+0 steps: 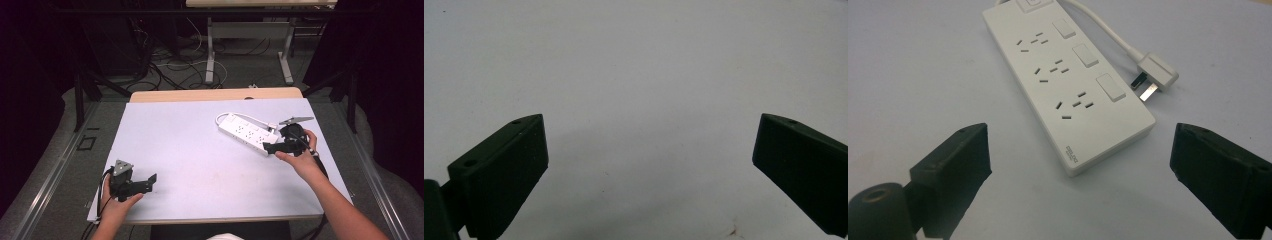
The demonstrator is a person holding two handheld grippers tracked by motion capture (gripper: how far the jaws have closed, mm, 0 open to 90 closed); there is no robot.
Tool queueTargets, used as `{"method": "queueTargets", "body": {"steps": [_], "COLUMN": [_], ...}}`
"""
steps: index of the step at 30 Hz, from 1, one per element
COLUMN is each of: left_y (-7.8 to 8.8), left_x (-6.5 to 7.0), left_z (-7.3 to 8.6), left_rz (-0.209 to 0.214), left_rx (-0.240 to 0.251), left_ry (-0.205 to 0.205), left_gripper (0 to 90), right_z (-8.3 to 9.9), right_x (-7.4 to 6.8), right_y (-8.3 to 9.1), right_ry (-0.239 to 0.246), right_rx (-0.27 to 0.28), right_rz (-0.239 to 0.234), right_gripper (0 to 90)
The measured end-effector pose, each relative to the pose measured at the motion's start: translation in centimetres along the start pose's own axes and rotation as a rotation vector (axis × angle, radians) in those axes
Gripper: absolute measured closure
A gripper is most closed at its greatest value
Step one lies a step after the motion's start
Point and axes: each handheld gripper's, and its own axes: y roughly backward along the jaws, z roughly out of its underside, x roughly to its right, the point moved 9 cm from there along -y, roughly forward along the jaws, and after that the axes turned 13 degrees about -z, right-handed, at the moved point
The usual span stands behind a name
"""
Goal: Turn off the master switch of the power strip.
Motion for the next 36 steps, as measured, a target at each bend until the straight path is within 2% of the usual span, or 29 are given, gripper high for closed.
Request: {"method": "queueTargets", "body": {"steps": [6, 7, 11, 13, 16, 19, 20, 21, 24, 25, 26, 28, 36], "left_y": [0.0, 0.0, -0.1, -0.1, -0.1, 0.0, -0.1, -0.1, -0.1, -0.1, -0.1, -0.1, 0.0], "left_x": [0.0, 0.0, 0.0, 0.0, 0.0, 0.0, 0.0, 0.0, 0.0, 0.0, 0.0, 0.0, -0.1], "left_z": [0.0, 0.0, 0.0, 0.0, 0.0, 0.0, 0.0, 0.0, 0.0, 0.0, 0.0, 0.0, 0.0], "left_rz": [0.0, 0.001, -0.004, -0.003, -0.003, -0.004, -0.004, -0.004, -0.004, -0.004, -0.004, -0.004, 0.003], "left_rx": [0.0, 0.0, 0.007, 0.006, 0.006, 0.005, 0.006, 0.005, 0.005, 0.005, 0.006, 0.005, -0.002], "left_ry": [0.006, 0.006, 0.007, 0.009, 0.011, 0.013, 0.013, 0.013, 0.01, 0.01, 0.01, 0.011, 0.01], "left_gripper": [1.4, 1.4, 1.4, 1.4, 1.4, 1.4, 1.4, 1.4, 1.4, 1.4, 1.4, 1.4, 1.4], "right_z": [-0.7, -0.9, -1.7, -2.1, -2.7, -3.3, -3.3, -3.8, -4.1, -4.2, -4.4, -4.7, -6.2], "right_x": [-0.2, -0.1, -0.3, -0.3, -0.4, -0.3, -0.4, -0.3, -0.2, -0.3, -0.2, -0.2, 0.0], "right_y": [-0.1, -0.1, 0.0, 0.0, 0.1, 0.1, 0.2, 0.2, 0.2, 0.2, 0.2, 0.0, -0.4], "right_ry": [0.003, 0.015, 0.01, 0.023, 0.011, 0.024, 0.004, 0.022, 0.021, 0.005, 0.018, 0.008, 0.023], "right_rx": [-0.015, -0.014, -0.014, -0.013, -0.017, -0.01, -0.016, -0.012, -0.014, -0.016, -0.019, -0.018, -0.018], "right_rz": [0.001, 0.0, 0.002, 0.004, 0.008, 0.007, 0.009, 0.013, 0.021, 0.023, 0.026, 0.029, 0.043], "right_gripper": [8.7, 8.7, 8.7, 8.7, 8.7, 8.7, 8.7, 8.7, 8.7, 8.7, 8.8, 8.7, 8.7]}}
